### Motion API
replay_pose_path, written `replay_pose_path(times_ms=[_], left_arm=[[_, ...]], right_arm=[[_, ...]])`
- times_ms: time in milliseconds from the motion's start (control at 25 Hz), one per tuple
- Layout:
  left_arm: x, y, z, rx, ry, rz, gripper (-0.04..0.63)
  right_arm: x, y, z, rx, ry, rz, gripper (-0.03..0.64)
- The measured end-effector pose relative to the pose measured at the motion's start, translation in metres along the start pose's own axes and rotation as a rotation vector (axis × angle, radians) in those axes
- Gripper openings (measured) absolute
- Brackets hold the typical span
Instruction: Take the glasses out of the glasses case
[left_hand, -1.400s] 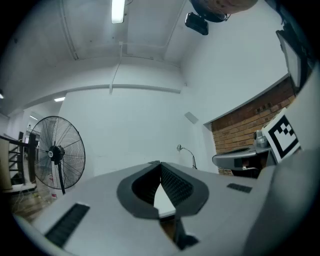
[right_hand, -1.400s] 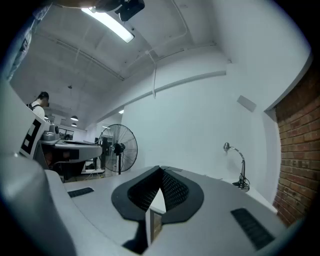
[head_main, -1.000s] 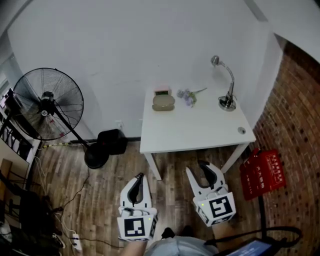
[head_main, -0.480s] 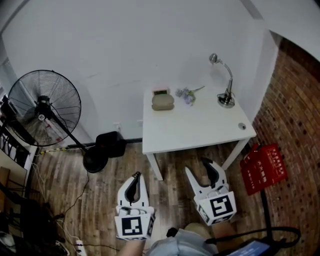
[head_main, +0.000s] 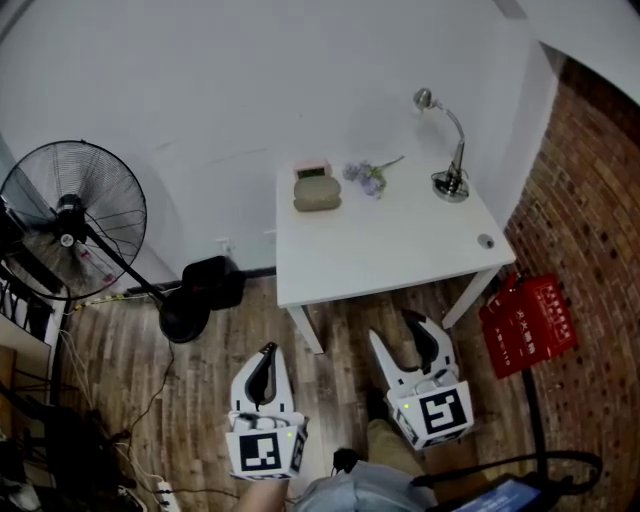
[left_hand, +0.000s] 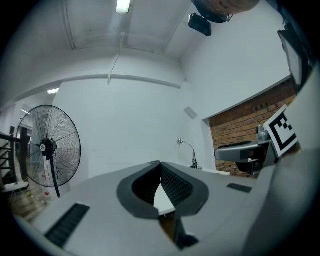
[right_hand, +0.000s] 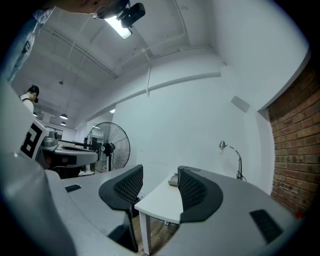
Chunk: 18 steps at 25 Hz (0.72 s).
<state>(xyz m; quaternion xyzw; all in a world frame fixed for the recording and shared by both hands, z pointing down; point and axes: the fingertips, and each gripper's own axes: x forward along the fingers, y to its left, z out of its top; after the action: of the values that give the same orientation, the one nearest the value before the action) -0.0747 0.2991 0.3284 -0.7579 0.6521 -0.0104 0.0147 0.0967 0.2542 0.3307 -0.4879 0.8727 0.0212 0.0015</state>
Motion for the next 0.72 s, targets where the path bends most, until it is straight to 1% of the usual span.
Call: replay_pose_path(times_ms=[200, 440, 720], left_arm=[[0.040, 0.006, -0.013, 0.006, 0.030, 0.009, 0.006], [0.105, 0.010, -0.027, 0.012, 0.082, 0.025, 0.006], [0.180, 0.012, -0.014, 0.027, 0.073, 0.076, 0.006]], right_arm=[[0.033, -0.024, -0.019, 0.024, 0.031, 0.000, 0.233], [0.091, -0.067, -0.036, 0.038, 0.054, 0.021, 0.233], [0.152, -0.112, -0.037, 0.046, 0.055, 0.069, 0.230]])
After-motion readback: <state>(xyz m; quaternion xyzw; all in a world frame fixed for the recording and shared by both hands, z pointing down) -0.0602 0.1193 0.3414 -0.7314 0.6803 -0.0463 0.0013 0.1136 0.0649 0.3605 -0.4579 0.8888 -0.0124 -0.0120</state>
